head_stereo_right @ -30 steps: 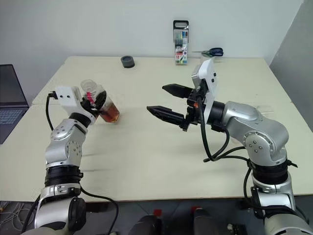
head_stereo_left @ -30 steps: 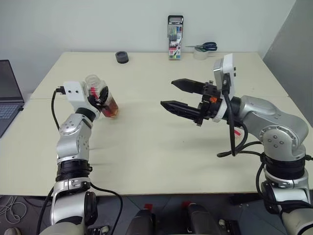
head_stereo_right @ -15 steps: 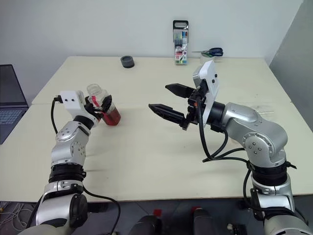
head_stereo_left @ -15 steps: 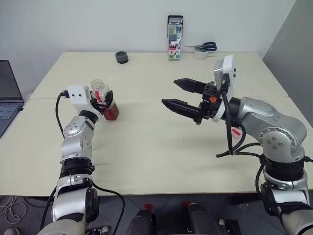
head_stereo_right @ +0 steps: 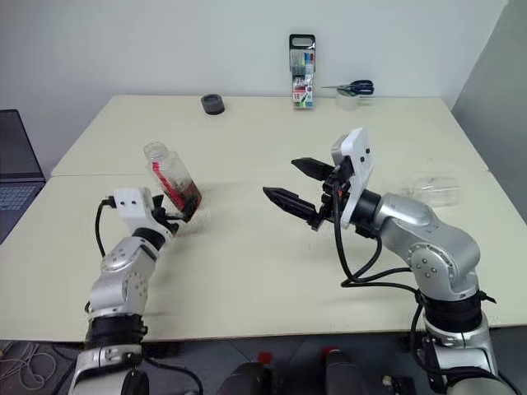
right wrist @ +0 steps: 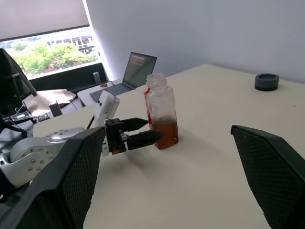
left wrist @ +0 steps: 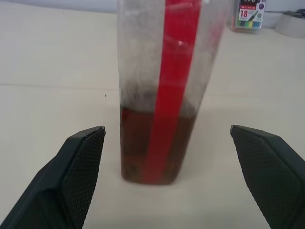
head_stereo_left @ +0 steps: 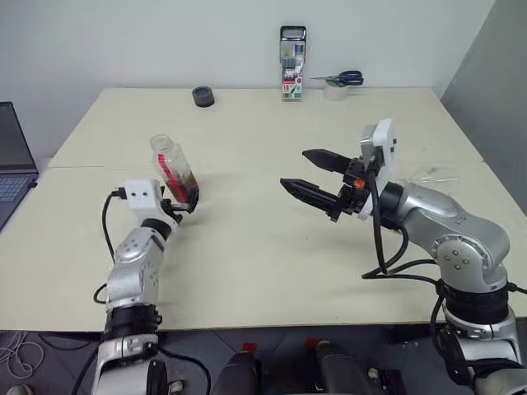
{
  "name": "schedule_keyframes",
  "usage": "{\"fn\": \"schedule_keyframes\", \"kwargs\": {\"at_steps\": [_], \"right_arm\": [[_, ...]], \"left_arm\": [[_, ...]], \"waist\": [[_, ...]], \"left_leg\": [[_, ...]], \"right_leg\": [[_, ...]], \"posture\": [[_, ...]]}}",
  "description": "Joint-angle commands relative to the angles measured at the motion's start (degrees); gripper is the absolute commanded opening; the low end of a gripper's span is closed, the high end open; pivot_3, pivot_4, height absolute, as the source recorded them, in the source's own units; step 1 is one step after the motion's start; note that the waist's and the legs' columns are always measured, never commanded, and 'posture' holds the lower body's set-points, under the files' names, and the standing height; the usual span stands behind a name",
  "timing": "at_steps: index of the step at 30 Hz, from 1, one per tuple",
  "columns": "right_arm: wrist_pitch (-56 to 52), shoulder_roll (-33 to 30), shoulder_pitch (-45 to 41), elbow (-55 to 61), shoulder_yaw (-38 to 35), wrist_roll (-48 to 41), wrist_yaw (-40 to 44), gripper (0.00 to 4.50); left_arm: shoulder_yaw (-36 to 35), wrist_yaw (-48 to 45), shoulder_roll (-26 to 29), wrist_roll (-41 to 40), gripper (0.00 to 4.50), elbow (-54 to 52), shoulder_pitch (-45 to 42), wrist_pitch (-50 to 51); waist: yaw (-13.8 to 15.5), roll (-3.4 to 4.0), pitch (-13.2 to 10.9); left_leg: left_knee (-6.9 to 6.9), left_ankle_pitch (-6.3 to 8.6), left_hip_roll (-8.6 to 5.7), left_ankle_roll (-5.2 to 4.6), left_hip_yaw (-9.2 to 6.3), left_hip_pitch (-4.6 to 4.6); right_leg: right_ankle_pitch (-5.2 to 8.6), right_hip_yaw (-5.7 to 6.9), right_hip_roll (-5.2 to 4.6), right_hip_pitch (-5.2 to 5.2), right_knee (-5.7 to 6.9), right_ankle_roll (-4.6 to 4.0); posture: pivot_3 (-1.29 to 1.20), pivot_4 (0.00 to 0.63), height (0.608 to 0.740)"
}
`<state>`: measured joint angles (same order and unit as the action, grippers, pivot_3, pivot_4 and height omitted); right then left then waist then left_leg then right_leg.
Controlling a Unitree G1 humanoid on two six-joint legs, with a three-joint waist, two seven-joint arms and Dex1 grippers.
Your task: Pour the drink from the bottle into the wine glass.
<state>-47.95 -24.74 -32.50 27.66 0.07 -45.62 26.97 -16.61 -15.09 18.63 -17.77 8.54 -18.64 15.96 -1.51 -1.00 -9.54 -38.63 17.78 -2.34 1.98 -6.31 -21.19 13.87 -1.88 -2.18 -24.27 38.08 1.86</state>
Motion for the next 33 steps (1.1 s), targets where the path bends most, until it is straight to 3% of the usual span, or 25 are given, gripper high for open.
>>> {"fn": "schedule_keyframes", "kwargs": {"at_steps": [1, 4, 8, 16, 20, 25, 29, 33], "right_arm": [[0.1, 0.1, 2.2, 4.4, -2.7, -0.7, -3.0, 4.50], [-0.5, -0.2, 4.6, 6.1, -3.6, -1.3, -4.6, 4.50], [-0.5, -1.5, 10.6, 7.5, -5.7, -0.2, -6.6, 4.50], [0.1, -3.6, 17.0, -3.6, -12.2, 6.2, -11.6, 4.50], [-2.8, 2.4, 14.2, -10.0, -18.2, 3.3, -19.8, 4.50], [-2.7, 13.8, 5.1, -23.1, -32.7, -7.0, -33.5, 4.50], [1.7, 17.5, -0.9, -32.4, -40.5, -12.2, -40.5, 4.50], [5.0, 17.9, -3.1, -37.9, -42.8, -12.9, -42.3, 4.50]], "left_arm": [[-0.1, 0.7, 0.7, -1.7, 4.49, -11.3, 5.3, 5.3], [1.3, -2.0, 3.4, -1.9, 4.49, -17.4, 8.5, 9.3], [8.1, -14.3, 12.3, -4.7, 4.49, -28.1, 9.9, 14.7], [12.0, -31.3, 22.0, -16.7, 4.49, -33.1, 0.3, 23.6], [13.0, -34.6, 22.9, -18.0, 4.49, -30.9, -4.2, 24.2], [15.9, -37.9, 23.0, -15.4, 4.49, -27.7, -6.4, 20.8], [16.7, -38.8, 22.6, -14.5, 4.49, -26.7, -7.3, 19.9], [16.8, -39.2, 22.5, -14.1, 4.49, -26.5, -7.4, 19.3]], "waist": [[0.0, -0.01, 0.0], [0.0, -0.01, 0.0], [0.2, -0.02, 0.0], [-0.2, -0.02, 0.0], [-0.5, -0.01, 0.0], [-0.4, 0.06, 0.0], [-0.3, 0.07, 0.0], [-0.3, 0.08, 0.0]], "left_leg": [[0.02, 0.01, 0.01, 0.01, 0.01, 0.01], [0.07, 0.02, 0.00, -0.02, 0.01, 0.04], [0.16, 0.05, 0.00, -0.09, -0.01, 0.14], [0.42, 0.04, 0.03, -0.13, 0.29, 0.38], [0.56, 0.03, 0.10, -0.11, 0.46, 0.46], [0.58, -0.01, 0.11, -0.04, 0.56, 0.49], [0.57, -0.01, 0.09, -0.04, 0.56, 0.38], [0.58, 0.03, 0.09, -0.11, 0.59, 0.36]], "right_leg": [[0.00, -0.01, 0.00, 0.01, -0.01, 0.00], [0.00, 0.00, 0.01, 0.03, 0.00, 0.00], [0.01, 0.04, 0.06, 0.16, -0.08, 0.00], [0.02, 0.01, 0.19, 0.19, -0.08, 0.01], [0.02, -0.16, 0.25, 0.14, -0.05, 0.00], [0.01, -0.28, 0.46, 0.11, -0.03, -0.01], [0.01, -0.27, 0.48, 0.05, -0.11, -0.02], [0.01, -0.28, 0.45, 0.05, -0.14, -0.01]], "posture": [[0.00, 0.150, 0.740], [0.00, 0.150, 0.740], [0.00, 0.150, 0.740], [0.00, 0.150, 0.740], [0.00, 0.150, 0.740], [0.00, 0.150, 0.740], [0.00, 0.150, 0.740], [0.00, 0.150, 0.740]]}}
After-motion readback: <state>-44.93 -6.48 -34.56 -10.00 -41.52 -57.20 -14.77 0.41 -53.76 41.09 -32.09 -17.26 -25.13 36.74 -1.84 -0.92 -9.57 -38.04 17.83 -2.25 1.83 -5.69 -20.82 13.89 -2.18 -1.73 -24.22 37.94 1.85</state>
